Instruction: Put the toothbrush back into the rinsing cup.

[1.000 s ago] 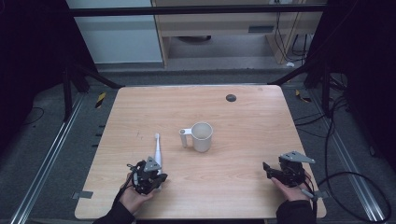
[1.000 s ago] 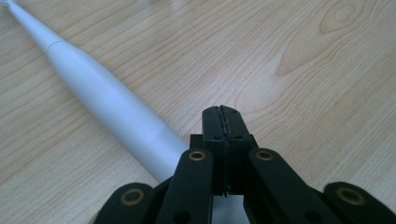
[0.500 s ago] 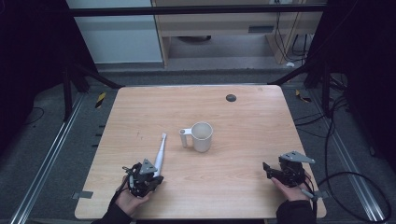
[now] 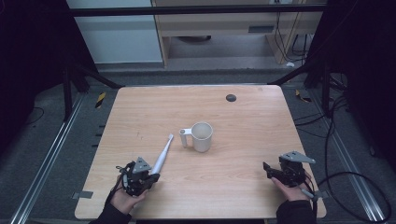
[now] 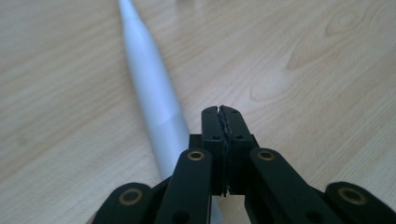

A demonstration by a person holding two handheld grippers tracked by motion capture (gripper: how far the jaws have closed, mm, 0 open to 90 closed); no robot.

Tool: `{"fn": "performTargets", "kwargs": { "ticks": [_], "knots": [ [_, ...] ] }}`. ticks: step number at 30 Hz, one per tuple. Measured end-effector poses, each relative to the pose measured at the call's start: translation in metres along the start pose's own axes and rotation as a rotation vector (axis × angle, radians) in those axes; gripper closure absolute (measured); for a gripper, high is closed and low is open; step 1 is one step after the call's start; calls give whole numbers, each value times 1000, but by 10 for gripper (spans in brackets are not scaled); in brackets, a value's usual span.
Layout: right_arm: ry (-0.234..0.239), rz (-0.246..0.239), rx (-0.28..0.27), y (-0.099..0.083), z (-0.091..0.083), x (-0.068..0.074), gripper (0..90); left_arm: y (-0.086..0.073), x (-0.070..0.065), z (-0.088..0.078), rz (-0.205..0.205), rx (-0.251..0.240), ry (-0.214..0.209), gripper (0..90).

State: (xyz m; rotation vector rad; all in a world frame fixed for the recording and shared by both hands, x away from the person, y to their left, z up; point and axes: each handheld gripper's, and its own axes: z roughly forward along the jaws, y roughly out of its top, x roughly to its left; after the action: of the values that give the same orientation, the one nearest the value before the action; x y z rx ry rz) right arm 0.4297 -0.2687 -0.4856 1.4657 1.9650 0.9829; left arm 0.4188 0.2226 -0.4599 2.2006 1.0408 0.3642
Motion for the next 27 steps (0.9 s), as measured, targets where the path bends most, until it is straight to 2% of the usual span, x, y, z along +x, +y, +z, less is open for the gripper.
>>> {"fn": "performTargets", "kwargs": {
  "ticks": [4,5,7,11,17,22,25,27],
  "knots": [
    [0,-2,3,0,1,1,305,10,12,-10,-34,-50,36,869],
    [0,-2,3,0,1,1,305,10,12,-10,-34,-50,36,861],
    [2,-2,2,0,1,1,305,17,20,-16,-56,-75,62,848],
    [0,-4,4,0,1,1,304,24,29,-18,-79,-90,77,817],
    [-1,-1,6,0,1,1,303,36,43,-12,-102,-93,109,705],
    [-1,-6,9,0,2,1,301,47,51,-8,-119,-58,109,624],
    [-5,-10,8,0,1,2,300,54,56,-8,-130,-61,109,593],
    [-5,-12,8,1,1,2,300,59,59,-6,-135,-31,102,557]
  ]
}}
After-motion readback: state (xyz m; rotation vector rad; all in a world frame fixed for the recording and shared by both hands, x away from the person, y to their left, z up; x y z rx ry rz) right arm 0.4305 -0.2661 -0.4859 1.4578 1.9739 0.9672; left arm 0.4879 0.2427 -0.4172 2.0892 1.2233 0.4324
